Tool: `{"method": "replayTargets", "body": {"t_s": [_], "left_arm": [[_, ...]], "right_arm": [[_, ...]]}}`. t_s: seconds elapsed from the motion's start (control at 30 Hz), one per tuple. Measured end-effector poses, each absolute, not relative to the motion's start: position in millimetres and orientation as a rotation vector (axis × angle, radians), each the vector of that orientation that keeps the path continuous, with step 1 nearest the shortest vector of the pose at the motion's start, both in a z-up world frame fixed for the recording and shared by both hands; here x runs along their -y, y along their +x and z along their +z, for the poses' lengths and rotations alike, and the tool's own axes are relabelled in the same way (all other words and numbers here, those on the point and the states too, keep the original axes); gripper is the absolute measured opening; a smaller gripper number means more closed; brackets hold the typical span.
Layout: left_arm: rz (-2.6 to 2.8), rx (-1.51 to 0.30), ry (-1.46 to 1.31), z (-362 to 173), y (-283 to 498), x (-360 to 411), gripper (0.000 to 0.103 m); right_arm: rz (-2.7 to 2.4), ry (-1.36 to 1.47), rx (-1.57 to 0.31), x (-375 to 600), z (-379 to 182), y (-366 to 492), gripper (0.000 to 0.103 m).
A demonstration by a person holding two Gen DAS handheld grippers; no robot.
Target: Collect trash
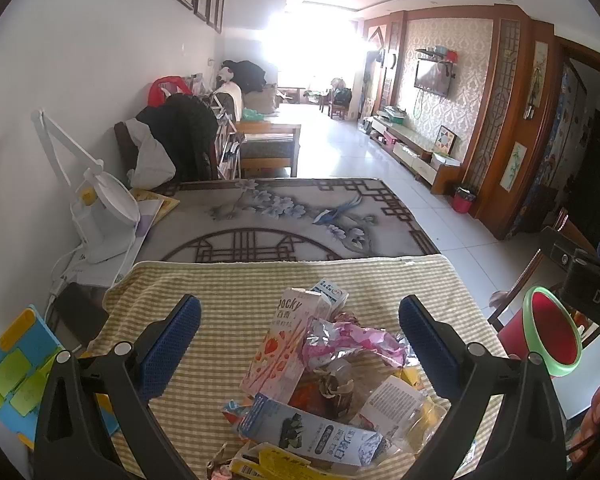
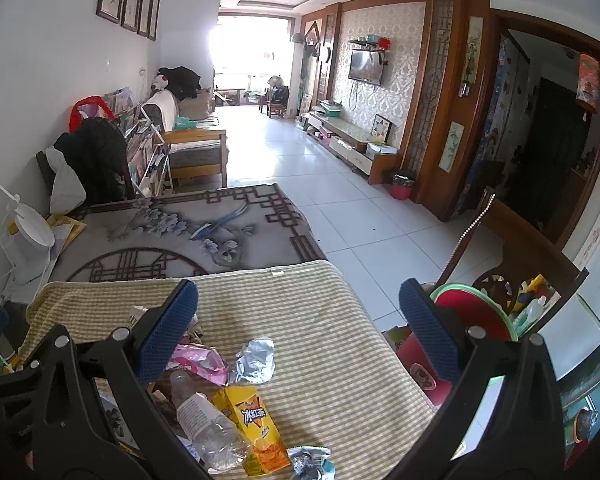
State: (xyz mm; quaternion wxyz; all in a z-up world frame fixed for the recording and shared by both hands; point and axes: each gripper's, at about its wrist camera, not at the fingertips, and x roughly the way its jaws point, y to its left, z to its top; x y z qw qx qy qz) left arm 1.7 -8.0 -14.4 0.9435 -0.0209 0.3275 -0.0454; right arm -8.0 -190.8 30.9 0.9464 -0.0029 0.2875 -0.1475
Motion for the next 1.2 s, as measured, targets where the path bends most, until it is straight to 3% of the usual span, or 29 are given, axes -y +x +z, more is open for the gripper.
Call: {"method": "replayTargets", "body": {"t_s": [0.2,0.5,0.73,0.77,0.9,1.03,1.2], "left_arm": [[-0.040,-0.658,-0.034,-18,1,-1,0.095],[0.019,-0.747,-0.100,-44,10,-48,0.095],[-0.068,-0.872,-0.083,-79,12,-52,0.094],[-0.078,-0.882,-0.082,-82,13,-52,0.094],[-0.121,-0.896,-0.087,-89,23,-51,0.093],[-0.168,-0.913,-0.048,-98,50,-47,0.087],[-0.225,-1.022,-0.005,-130,100,-35,0.087]], "right_arm": [[-0.085,0.059,-0.657,193,16,-2,0.100],[0.243,-0.066,-1.009,170,-95,65,0.100],[0.330,-0.255,-1.156,128,-153,119,0.097],[0.342,-0.267,-1.171,125,-161,123,0.091],[0.391,-0.232,-1.204,118,-178,129,0.033],[0.405,-0.117,-1.145,135,-159,122,0.024],[0.313,0.053,-1.028,175,-113,106,0.024]]}}
